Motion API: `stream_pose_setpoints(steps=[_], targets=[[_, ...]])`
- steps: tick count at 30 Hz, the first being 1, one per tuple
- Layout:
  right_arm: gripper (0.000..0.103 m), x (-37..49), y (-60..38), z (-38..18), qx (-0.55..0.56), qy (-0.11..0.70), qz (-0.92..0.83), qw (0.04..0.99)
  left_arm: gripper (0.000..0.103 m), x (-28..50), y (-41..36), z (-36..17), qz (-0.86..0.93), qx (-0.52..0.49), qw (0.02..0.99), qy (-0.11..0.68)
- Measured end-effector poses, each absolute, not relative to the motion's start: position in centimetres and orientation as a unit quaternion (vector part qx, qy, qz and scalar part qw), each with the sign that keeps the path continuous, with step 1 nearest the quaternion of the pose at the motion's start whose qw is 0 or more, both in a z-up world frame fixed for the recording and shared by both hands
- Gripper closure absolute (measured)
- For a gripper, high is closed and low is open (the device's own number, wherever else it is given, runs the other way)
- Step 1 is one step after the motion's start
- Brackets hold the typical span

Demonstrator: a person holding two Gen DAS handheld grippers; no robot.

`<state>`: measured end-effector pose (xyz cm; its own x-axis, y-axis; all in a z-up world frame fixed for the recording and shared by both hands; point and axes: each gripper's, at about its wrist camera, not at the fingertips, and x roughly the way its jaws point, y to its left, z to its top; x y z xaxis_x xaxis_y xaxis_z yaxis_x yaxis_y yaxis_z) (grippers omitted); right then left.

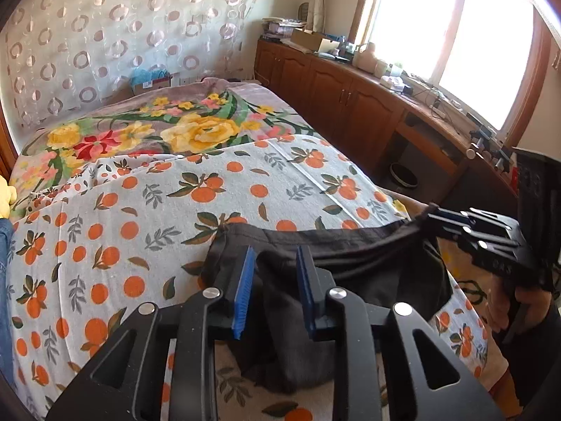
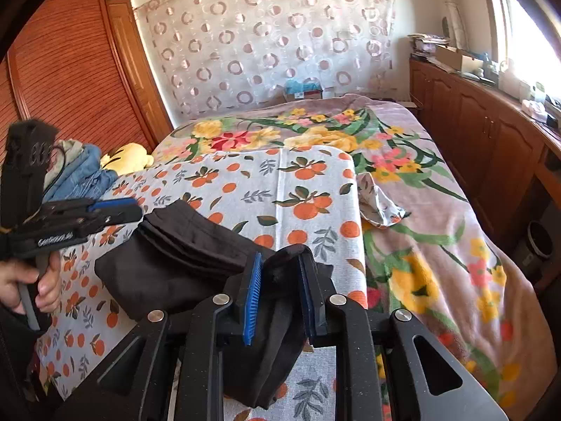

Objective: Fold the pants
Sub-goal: 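Lift the leg ends with both tools and fold them toward the waistband, then lower the folded leg ends onto the pants with both tools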

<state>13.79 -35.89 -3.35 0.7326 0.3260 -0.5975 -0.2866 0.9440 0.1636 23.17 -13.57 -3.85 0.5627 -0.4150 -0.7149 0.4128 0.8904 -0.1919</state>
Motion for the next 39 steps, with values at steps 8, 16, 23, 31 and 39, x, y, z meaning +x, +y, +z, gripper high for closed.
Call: stream_pose_setpoints(steps=[8, 16, 23, 31, 39], targets=[[0.072, 12.8, -35.5, -2.9, 0.015, 0.318, 0.152, 0.936, 0.072, 21.7, -14.2, -5.0, -0.243, 0.026, 0.875, 0.419], [0.072, 12.1, -34.4, -4.0, -0.003, 0.338, 0.183, 0.923, 0.072, 23.1, -15.0, -6.5, -0.239, 0.044, 0.867, 0.436], [0.072, 15.3, -34.2, -5.4, -0.027, 0.365, 0.161, 0.917, 0.072, 25.7, -14.8, -7.4, -0.226, 0.041, 0.865, 0.447], [0.072, 17.6, -34.2, -5.4, -0.031, 0.375, 0.152, 0.914, 0.075, 26.4, -15.4, -7.0, -0.261, 0.033, 0.86, 0.437], [0.072, 16.6, -34.7, -5.9, -0.022, 0.373, 0.151, 0.915, 0.103, 26.5, -14.0, -5.8, -0.235, 0.016, 0.884, 0.404]])
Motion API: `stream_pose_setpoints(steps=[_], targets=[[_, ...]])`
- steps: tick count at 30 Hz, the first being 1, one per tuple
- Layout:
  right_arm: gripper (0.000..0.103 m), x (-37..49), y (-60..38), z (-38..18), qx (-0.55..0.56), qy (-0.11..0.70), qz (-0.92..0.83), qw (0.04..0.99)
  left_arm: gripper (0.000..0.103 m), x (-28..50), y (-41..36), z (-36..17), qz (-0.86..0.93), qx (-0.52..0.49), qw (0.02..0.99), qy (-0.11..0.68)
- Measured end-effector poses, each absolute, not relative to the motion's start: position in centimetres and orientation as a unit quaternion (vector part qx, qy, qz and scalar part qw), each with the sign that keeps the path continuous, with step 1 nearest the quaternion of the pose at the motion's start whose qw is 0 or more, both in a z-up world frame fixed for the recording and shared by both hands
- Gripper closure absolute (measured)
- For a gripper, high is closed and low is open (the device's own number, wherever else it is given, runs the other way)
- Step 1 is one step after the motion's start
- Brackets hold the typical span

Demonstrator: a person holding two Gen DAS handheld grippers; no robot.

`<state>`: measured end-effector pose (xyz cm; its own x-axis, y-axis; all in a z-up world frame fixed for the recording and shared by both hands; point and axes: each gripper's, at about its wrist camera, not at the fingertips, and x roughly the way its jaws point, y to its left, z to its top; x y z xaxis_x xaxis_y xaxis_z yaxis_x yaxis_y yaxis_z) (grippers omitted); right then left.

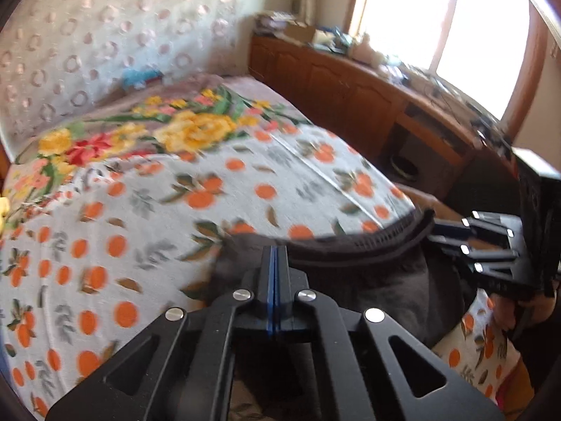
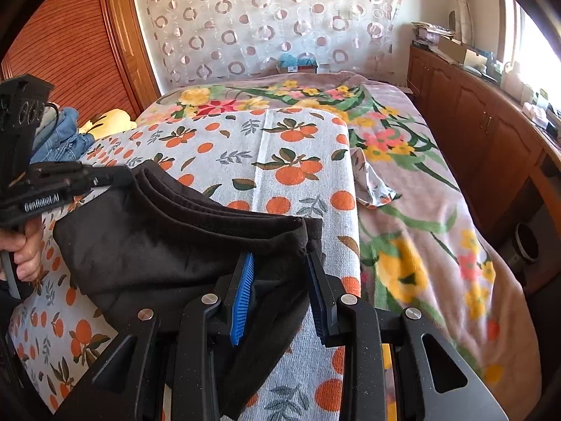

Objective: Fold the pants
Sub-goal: 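Lower the folded leg ends onto the pants with both tools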

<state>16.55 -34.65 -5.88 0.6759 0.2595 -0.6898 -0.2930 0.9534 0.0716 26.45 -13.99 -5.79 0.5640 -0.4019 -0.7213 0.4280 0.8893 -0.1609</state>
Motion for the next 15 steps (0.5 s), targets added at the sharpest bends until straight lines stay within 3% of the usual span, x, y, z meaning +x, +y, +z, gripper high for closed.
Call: stream_pose_setpoints(steps=[5, 9, 13, 15], targets=[[0.072, 16.0, -34.8, -5.7, -0.022, 0.371, 0.151, 0.916, 0.1, 27.0, -13.0, -5.5, -0.239, 0.003, 0.876, 0.418], [0.072, 15.8, -34.9, -5.8, -0.019, 0.372, 0.149, 0.916, 0.084, 27.3, -12.9, -6.1, -0.246, 0.004, 0.869, 0.429], [0.072, 15.5, -34.9, -6.0, -0.017, 0.374, 0.148, 0.915, 0.055, 27.5, -13.5, -7.0, -0.266, 0.008, 0.856, 0.444], [0.072, 15.4, -35.0, -6.0, -0.016, 0.375, 0.149, 0.915, 0.055, 27.5, -14.1, -7.4, -0.275, 0.026, 0.851, 0.446]])
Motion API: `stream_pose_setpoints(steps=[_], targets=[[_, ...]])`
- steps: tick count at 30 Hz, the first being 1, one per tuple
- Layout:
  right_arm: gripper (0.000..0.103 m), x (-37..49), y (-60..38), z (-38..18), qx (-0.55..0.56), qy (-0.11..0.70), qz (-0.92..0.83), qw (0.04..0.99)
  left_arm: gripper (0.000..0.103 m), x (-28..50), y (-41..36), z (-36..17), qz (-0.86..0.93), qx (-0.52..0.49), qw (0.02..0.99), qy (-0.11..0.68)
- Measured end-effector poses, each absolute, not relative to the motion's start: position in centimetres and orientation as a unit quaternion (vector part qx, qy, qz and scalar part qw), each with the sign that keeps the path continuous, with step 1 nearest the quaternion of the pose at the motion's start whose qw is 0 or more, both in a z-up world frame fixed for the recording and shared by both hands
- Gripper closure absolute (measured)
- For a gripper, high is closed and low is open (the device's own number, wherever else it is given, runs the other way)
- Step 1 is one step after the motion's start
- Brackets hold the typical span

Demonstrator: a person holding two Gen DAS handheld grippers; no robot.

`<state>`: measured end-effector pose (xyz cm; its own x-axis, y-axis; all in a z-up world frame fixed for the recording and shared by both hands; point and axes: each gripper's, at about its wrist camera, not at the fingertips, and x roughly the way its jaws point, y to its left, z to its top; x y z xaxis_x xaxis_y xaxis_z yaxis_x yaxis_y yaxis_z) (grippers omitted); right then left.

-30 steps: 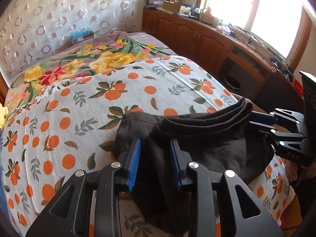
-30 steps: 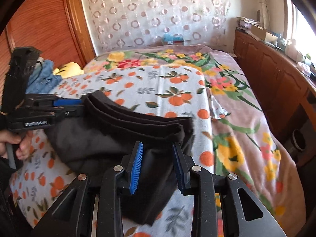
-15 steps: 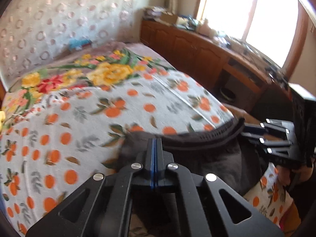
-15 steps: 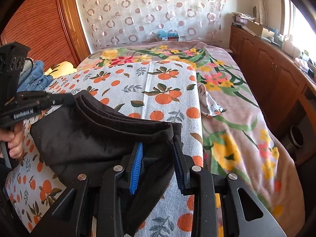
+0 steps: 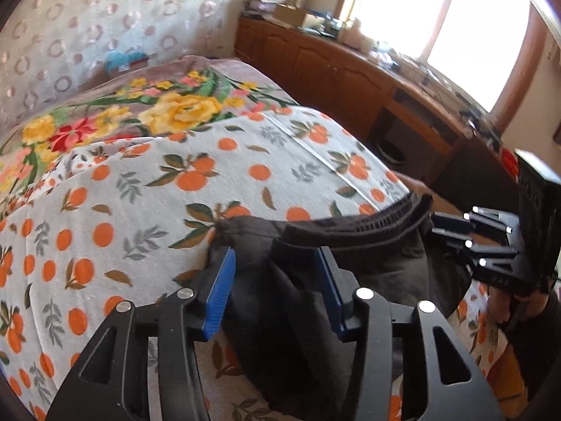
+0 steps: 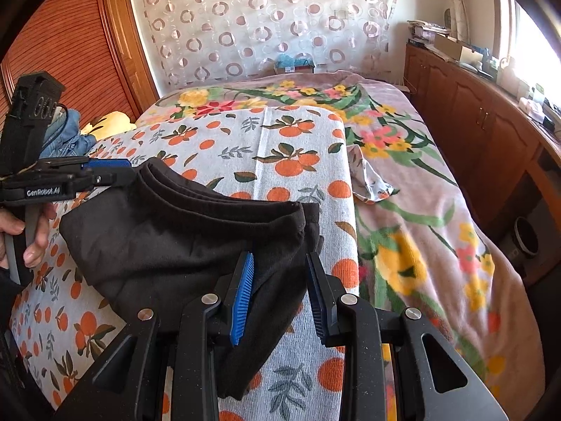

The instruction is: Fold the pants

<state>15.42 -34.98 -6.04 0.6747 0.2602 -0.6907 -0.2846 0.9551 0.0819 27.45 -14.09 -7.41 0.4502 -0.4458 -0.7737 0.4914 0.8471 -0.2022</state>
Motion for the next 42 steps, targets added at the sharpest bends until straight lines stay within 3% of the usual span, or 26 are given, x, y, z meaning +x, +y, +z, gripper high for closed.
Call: stream_pose_setpoints(steps=[13, 15, 16, 20, 23, 28, 34, 42], targets=[[0.072, 15.4, -35.2, -6.4, -0.011, 0.376, 0.153, 0.914, 0.055, 28.0, -16.3, -8.0, -0.308, 0.084, 0.836, 0.446], [0.072, 15.4, -35.2, -6.4, -0.011, 0.376, 0.153, 0.914, 0.06, 27.8, -16.4, -8.1, -0.313, 0.086, 0.837, 0.441], [0.072, 15.5, -35.1, -6.5, -0.011, 0.377, 0.154, 0.913, 0.07, 27.6, -16.4, -8.1, -0.314, 0.087, 0.838, 0.438], [0.072, 15.5, -35.1, -6.6, -0.012, 0.376, 0.152, 0.914, 0.091, 26.8, -16.3, -7.5, -0.323, 0.085, 0.84, 0.428], [0.072, 15.4, -34.9, -6.6, -0.015, 0.376, 0.15, 0.914, 0.093, 25.9, -16.2, -6.6, -0.327, 0.09, 0.848, 0.408], [0.072, 15.3, -34.7, -6.6, -0.022, 0.376, 0.147, 0.915, 0.094, 26.0, -15.7, -5.0, -0.292, 0.095, 0.875, 0.374], [0.072, 14.6, -34.8, -6.0, -0.018, 0.371, 0.141, 0.918, 0.093, 27.1, -16.0, -6.5, -0.277, 0.096, 0.868, 0.401], [0.072, 11.7, -35.0, -5.3, 0.0, 0.36, 0.15, 0.921, 0.071, 24.0, -13.3, -5.4, -0.28, 0.048, 0.869, 0.405]])
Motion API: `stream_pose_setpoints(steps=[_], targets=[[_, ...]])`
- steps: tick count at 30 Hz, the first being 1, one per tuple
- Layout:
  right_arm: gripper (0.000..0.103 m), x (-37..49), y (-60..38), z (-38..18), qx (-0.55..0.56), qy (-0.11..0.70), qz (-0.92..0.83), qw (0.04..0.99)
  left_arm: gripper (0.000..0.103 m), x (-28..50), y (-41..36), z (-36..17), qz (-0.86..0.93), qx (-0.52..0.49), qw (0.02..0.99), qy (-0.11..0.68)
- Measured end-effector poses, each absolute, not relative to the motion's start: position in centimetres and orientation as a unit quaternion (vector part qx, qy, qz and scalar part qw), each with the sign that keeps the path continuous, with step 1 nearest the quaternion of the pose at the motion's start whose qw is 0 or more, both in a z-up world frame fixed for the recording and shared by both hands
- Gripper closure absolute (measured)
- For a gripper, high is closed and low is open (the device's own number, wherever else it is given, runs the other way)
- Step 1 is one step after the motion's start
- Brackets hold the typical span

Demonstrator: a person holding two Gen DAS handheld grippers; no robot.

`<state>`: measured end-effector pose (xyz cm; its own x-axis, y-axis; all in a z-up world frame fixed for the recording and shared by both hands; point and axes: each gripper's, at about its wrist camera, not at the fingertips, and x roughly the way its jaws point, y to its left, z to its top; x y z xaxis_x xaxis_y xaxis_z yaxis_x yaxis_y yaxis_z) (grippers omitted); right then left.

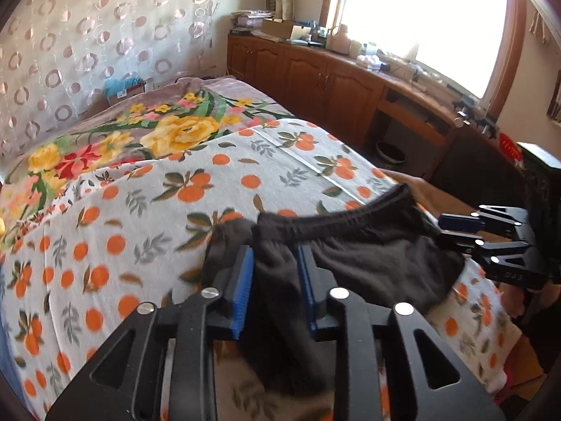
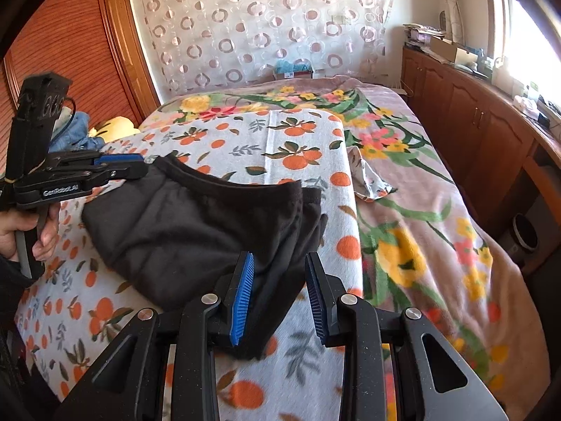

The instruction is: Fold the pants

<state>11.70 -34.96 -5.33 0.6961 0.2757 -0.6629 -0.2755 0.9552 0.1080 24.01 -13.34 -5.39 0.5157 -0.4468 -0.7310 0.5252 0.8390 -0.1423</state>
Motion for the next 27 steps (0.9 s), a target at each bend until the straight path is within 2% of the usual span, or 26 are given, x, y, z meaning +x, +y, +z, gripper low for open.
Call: stream_pose_setpoints(steps=[1, 4, 13, 16, 17, 25, 27], targets=[[0.072, 11.3, -35.0, -5.3, 0.005, 0.358, 0.151, 0.921, 0.067, 23.3, -13.1, -5.3, -0.283, 0.044, 0.868, 0.405], [0.072, 10.4, -34.8, -5.4, 0.017, 0.358, 0.157, 0.92, 0.065, 21.5, -12.5, -5.5, -0.297, 0.02, 0.86, 0.414], [0.072, 9.8, -34.4, -6.5, -0.004, 0.366, 0.146, 0.919, 0.064, 19.5, -12.7, -7.2, -0.284, 0.026, 0.859, 0.425], [0.072, 9.9, -34.5, -6.9, -0.007, 0.375, 0.14, 0.916, 0.086, 19.4, -12.6, -7.1, -0.284, 0.027, 0.861, 0.42], [0.072, 10.0, -34.6, -6.9, -0.003, 0.376, 0.142, 0.916, 0.09, 19.4, -12.4, -7.1, -0.285, 0.026, 0.862, 0.419], [0.07, 10.1, -33.9, -6.8, -0.026, 0.374, 0.138, 0.917, 0.091, 19.9, -10.4, -7.6, -0.266, 0.006, 0.861, 0.433], [0.07, 10.1, -34.0, -6.8, -0.025, 0.375, 0.14, 0.916, 0.088, 19.6, -10.4, -7.7, -0.268, 0.006, 0.86, 0.433]])
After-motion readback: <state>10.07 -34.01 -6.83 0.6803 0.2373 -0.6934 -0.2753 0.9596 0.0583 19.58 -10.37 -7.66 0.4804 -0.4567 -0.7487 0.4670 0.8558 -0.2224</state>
